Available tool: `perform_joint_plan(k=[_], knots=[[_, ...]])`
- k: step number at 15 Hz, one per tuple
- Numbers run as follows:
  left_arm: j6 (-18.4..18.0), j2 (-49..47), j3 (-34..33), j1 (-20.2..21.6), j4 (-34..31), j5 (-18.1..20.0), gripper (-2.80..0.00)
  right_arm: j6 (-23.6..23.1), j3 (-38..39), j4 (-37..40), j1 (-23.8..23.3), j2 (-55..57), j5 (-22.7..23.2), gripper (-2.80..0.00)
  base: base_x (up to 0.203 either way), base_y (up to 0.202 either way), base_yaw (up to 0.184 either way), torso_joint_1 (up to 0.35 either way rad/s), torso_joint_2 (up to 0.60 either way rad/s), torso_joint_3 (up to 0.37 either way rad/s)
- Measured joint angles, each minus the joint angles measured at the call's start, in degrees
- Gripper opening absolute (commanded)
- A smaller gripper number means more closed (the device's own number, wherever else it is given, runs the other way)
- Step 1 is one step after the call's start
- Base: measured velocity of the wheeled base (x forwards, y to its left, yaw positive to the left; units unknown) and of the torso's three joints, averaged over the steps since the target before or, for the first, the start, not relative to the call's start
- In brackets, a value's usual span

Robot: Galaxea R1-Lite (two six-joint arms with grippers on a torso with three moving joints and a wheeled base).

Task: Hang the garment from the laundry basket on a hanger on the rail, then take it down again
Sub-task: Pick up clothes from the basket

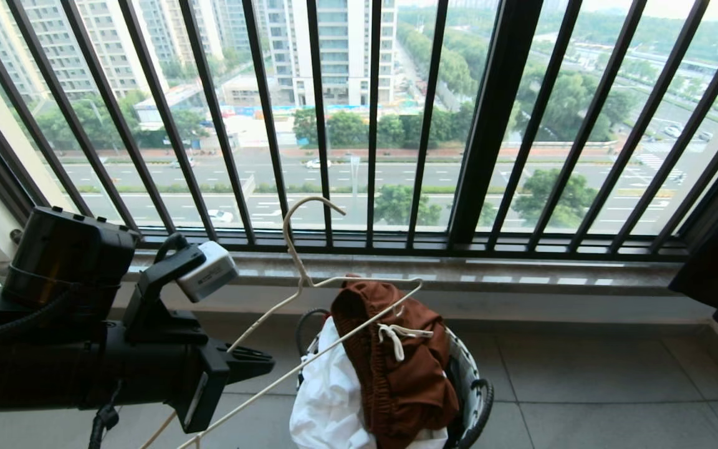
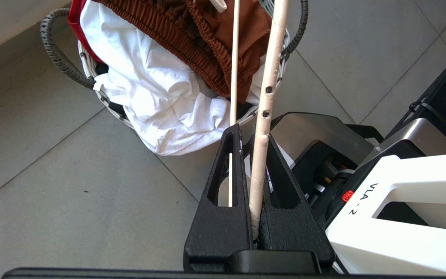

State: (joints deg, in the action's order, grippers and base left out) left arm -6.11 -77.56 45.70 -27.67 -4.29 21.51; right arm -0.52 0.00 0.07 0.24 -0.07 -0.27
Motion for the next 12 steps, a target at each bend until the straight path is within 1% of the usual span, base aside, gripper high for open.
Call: perform_joint_plan(k=[12], knots=[[0.10,0.42,0.00,0.00,0.22,-0.02,-2.80,-0.05,0.00,0.00,0.00,0.02,0.00,-2.80,0.000,0.000,0.000,0.004,0.00,-0.199]])
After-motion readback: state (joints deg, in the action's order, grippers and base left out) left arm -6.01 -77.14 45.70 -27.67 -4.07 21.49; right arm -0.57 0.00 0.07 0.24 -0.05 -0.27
